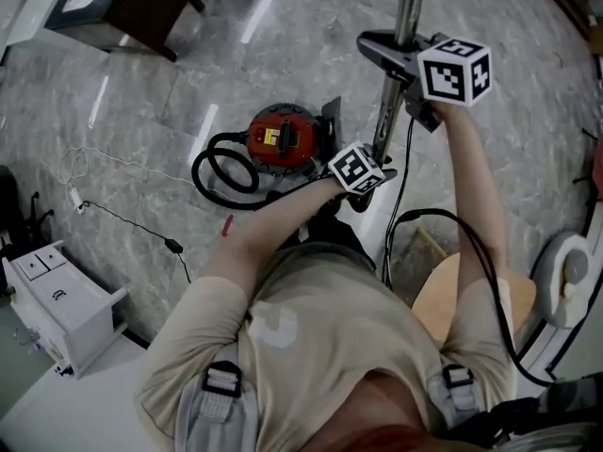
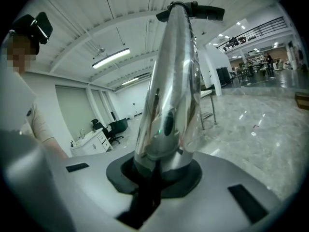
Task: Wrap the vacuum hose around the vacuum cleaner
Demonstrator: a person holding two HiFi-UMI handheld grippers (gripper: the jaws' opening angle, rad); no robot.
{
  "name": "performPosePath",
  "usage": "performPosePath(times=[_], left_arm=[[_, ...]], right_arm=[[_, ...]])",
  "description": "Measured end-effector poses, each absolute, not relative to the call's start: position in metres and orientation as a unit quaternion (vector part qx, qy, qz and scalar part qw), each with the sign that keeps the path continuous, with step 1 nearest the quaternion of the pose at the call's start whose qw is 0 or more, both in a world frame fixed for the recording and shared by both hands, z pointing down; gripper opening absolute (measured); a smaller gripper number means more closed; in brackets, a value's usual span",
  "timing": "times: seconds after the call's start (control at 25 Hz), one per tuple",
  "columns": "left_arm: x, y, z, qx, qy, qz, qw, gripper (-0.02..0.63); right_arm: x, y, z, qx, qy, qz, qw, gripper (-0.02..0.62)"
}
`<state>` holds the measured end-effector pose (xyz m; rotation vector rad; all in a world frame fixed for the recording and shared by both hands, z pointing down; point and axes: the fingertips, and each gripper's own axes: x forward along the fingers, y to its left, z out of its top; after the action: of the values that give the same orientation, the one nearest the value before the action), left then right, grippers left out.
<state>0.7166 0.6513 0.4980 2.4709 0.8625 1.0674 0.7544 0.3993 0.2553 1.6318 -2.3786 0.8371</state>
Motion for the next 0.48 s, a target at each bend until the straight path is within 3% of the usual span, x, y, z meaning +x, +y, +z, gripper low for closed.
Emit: performPosePath(times=[0.08,0.16,0.24,0.36,0.48], left_arm=[[0.697,0.649,0.505,0.854,0.322,0.382,0.147,0.147],[0.658,0.632,0.511,0.835,0.333,0.406,0.165,0.308],[0.599,0.602,0.503,0.821,0.34,0.434,0.15,0.337],[0.542,0.54,0.441,0.846,0.338,0.411,-0.033,0.336],[0.561,0.464,0.331,0.904,0.235,0.295,-0.202,0.336]], right_arm=[[0.74,0.399,0.268,0.525,-0.794,0.294,0.089,0.049],[0.731,0.401,0.293,0.519,-0.784,0.319,0.12,0.049],[0.721,0.409,0.32,0.508,-0.772,0.349,0.155,0.049],[0.686,0.413,0.351,0.468,-0.772,0.389,0.187,0.049],[0.641,0.406,0.386,0.426,-0.767,0.43,0.213,0.051]])
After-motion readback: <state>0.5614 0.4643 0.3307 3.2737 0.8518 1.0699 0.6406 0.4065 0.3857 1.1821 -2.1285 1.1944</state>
